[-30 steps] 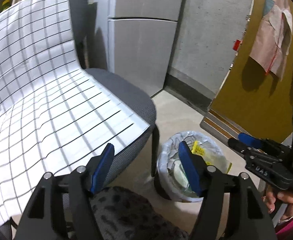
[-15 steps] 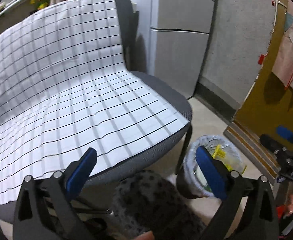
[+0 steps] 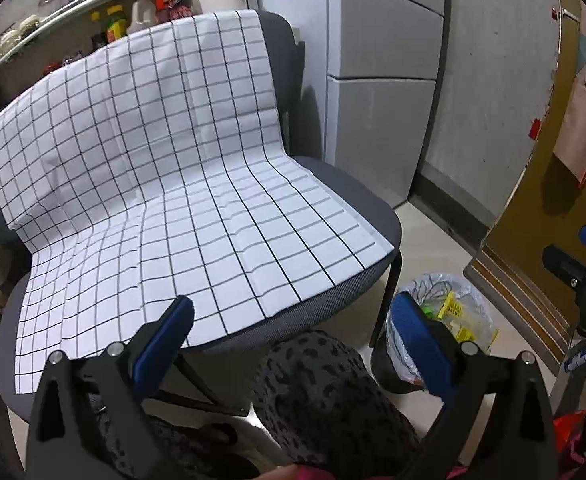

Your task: Collect trash

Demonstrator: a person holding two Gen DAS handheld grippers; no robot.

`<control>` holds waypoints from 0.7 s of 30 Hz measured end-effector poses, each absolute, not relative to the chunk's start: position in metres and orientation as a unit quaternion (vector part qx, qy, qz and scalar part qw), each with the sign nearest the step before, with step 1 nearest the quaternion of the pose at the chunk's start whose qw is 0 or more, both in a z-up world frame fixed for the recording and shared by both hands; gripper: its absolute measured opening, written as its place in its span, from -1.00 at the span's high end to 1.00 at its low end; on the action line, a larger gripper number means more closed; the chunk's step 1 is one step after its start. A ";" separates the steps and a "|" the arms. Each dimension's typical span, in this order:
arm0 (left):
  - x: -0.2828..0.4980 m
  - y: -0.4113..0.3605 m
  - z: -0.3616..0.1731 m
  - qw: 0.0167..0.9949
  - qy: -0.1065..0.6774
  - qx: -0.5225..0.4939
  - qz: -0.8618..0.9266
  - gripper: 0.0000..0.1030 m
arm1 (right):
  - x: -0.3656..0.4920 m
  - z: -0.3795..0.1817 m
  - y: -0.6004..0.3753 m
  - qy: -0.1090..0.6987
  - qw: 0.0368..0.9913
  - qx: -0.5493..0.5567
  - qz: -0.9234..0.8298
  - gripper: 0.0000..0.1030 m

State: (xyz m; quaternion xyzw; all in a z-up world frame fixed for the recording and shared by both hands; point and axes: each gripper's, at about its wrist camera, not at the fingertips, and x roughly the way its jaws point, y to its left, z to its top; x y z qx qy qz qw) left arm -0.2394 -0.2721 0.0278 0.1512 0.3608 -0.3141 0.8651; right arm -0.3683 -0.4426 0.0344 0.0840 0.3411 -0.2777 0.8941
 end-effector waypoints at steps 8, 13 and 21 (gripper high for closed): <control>-0.242 -0.265 0.044 0.874 0.348 0.142 -0.308 -0.87 | -0.372 0.050 -0.434 0.331 0.901 0.068 -0.272 -0.76; -0.245 -0.261 0.049 0.879 0.340 0.140 -0.304 -0.87 | -0.373 0.056 -0.431 0.325 0.903 0.064 -0.274 -0.76; -0.244 -0.257 0.052 0.882 0.339 0.136 -0.299 -0.87 | -0.373 0.056 -0.431 0.324 0.904 0.065 -0.272 -0.76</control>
